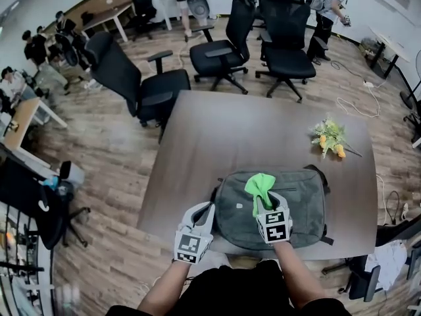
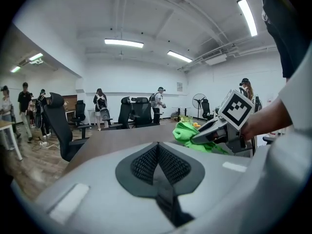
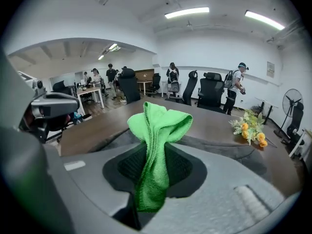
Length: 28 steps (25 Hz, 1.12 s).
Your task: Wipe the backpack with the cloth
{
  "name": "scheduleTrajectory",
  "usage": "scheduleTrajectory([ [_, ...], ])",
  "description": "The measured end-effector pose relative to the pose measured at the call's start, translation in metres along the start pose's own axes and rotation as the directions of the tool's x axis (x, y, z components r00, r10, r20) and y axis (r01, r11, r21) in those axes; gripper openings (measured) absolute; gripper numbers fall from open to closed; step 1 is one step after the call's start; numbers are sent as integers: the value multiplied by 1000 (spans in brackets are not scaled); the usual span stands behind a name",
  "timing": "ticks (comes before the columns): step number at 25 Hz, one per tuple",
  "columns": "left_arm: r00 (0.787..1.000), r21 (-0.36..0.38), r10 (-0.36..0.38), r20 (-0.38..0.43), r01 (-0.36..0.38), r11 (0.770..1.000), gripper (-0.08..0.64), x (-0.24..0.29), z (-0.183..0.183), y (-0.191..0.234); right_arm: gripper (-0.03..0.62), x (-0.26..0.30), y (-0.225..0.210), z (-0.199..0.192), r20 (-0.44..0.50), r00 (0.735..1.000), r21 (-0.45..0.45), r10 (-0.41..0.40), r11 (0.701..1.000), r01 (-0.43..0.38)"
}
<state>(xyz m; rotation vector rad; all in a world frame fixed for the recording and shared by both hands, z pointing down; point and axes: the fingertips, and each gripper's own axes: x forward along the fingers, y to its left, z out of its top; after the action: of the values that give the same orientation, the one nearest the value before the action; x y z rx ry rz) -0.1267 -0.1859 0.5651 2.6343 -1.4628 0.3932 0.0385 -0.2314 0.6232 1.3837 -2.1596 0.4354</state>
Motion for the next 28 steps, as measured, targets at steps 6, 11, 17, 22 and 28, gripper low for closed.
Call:
scheduleTrajectory([
  [6, 1000, 17, 28, -4, -28, 999, 18, -13, -4, 14, 104, 19, 39, -1, -12, 997, 8, 81, 997, -81],
  [11, 999, 3, 39, -17, -39, 999, 18, -24, -12, 20, 104, 32, 77, -4, -18, 987, 10, 161, 987, -161],
  [17, 999, 2, 31, -34, -31, 1000, 18, -35, -19, 19, 104, 47, 114, -17, -75, 970, 10, 231, 973, -231],
  [22, 998, -40, 32, -61, -34, 999, 19, -39, -29, 27, 104, 50, 113, -22, -93, 974, -8, 207, 978, -208],
  [28, 996, -62, 12, -92, -17, 998, 18, -36, -35, 24, 104, 43, 95, -28, -111, 979, 1, 169, 986, -169],
])
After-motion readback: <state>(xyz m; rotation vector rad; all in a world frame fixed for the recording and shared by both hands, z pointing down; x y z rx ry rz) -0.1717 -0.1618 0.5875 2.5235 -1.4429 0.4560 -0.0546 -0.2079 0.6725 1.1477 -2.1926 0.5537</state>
